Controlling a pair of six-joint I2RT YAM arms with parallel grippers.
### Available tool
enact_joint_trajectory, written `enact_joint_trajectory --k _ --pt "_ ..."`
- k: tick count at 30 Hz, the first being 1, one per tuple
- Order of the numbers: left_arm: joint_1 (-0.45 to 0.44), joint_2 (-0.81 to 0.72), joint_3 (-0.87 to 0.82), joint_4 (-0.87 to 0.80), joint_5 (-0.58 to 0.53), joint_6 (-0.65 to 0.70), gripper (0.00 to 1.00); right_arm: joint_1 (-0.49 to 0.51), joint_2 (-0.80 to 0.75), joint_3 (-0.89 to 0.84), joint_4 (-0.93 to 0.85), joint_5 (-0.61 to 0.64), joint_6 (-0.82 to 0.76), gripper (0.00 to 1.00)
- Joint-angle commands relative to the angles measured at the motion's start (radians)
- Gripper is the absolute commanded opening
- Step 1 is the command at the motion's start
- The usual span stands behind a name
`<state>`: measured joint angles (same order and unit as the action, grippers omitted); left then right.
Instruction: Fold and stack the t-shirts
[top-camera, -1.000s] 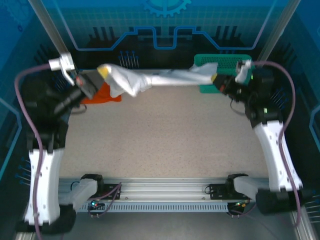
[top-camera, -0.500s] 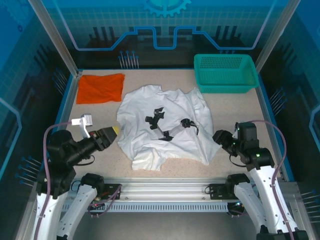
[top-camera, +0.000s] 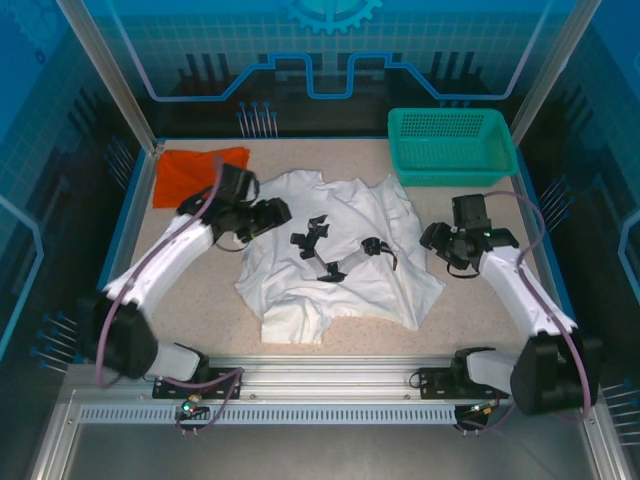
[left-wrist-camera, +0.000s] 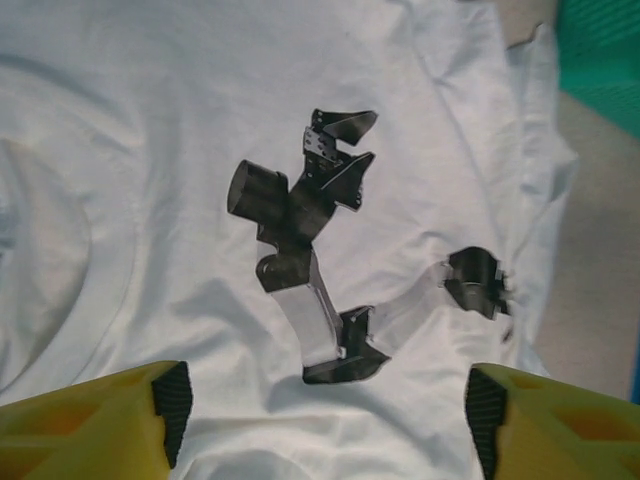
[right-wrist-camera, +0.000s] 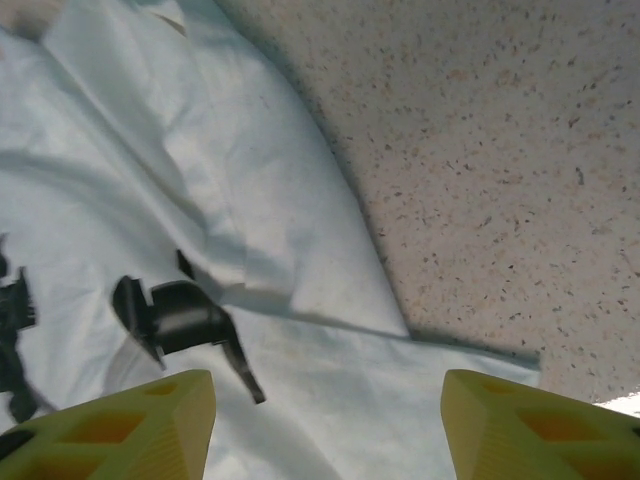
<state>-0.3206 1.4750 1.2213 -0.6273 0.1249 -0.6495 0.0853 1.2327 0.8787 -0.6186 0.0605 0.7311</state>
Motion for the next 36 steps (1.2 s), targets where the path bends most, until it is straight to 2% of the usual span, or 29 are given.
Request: enact_joint_trajectory --k 1,3,8,10,14,17,20,22,23,27,31,32,36 --pt "-0.026 0.196 0.15 0.004 -0.095 -0.008 0.81 0.005 0.088 0.029 0.072 0.015 -0.046 0.63" --pt "-0.026 0.359 0.302 -0.04 -0.133 0.009 0.85 0.004 0.17 0.071 0.079 -0.014 -0.053 0.64" --pt "-0.02 0.779 0.819 -0.255 -0.281 0.135 0.91 0.007 0.316 0.138 0.117 -0.071 -0.038 0.65" --pt "-0.007 0.915 0.994 -0.307 -0.297 0.184 0.93 0.011 0.356 0.157 0.156 -0.12 -0.038 0.65" --pt "0.018 1.066 1.173 -0.331 -0.309 0.229 0.94 0.044 0.429 0.242 0.185 -0.115 -0.064 0.66" --pt "0.033 1.121 1.21 -0.302 -0.344 0.263 0.94 0.093 0.509 0.359 0.152 -0.099 -0.094 0.67" --pt "0.056 1.157 1.214 -0.255 -0.323 0.269 0.9 0.144 0.606 0.492 0.108 -0.065 -0.114 0.69" --pt "0.064 1.181 1.221 -0.236 -0.301 0.276 0.83 0.167 0.68 0.582 0.088 -0.052 -0.12 0.69" --pt "0.066 1.19 1.222 -0.221 -0.279 0.281 0.76 0.177 0.718 0.632 0.082 -0.049 -0.122 0.69" --pt "0.069 1.202 1.22 -0.182 -0.271 0.293 0.37 0.2 0.879 0.841 0.041 -0.023 -0.121 0.7" --pt "0.091 1.203 1.241 -0.157 -0.28 0.291 0.05 0.208 1.017 1.047 -0.028 -0.005 -0.123 0.7" --pt "0.097 1.202 1.252 -0.157 -0.289 0.291 0.0 0.204 1.044 1.083 -0.036 0.004 -0.117 0.7" --pt "0.128 1.192 1.279 -0.171 -0.342 0.277 0.0 0.166 1.132 1.199 -0.075 0.034 -0.062 0.71"
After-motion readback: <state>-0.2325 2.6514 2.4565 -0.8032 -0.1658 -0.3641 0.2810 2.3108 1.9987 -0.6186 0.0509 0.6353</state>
